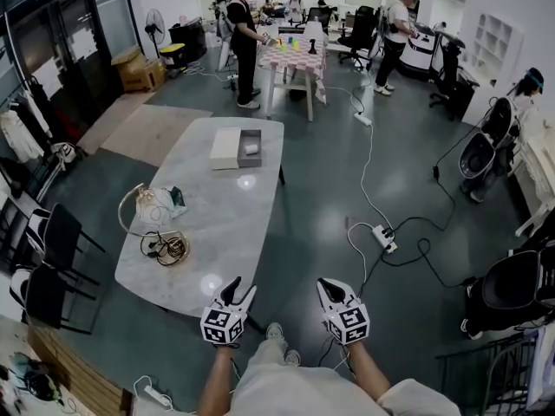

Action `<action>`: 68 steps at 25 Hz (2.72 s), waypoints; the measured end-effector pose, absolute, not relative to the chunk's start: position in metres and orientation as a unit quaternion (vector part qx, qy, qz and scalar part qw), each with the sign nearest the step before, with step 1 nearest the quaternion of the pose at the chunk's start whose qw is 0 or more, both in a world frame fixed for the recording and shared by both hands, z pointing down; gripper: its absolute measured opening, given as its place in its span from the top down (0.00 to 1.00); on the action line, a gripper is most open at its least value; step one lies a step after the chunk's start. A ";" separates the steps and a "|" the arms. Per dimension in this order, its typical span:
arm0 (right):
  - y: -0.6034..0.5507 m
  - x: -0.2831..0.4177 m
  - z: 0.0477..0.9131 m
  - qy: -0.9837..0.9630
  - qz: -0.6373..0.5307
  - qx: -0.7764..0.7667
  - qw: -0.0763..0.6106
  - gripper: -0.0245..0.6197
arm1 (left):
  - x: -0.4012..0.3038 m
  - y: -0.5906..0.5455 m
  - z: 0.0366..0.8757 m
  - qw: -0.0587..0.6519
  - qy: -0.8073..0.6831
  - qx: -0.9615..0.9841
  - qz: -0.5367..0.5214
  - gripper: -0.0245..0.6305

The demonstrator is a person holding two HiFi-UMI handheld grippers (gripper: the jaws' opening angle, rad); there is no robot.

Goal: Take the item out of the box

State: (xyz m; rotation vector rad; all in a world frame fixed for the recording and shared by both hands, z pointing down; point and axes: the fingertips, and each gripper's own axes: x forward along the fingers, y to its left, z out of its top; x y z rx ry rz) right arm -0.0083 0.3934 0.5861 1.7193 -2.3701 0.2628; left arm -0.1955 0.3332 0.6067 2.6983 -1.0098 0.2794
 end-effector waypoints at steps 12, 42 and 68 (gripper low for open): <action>0.345 0.012 0.601 -0.799 0.091 0.582 0.119 0.96 | -0.173 0.278 0.622 0.131 -0.345 0.925 0.094 0.68; 0.094 0.056 0.583 -0.805 0.071 0.567 0.158 0.96 | -0.122 0.022 0.620 0.145 -0.351 0.923 0.069 0.69; 0.035 0.071 0.606 -0.806 0.101 0.563 0.155 0.96 | -0.115 -0.039 0.642 0.167 -0.362 0.912 0.091 0.69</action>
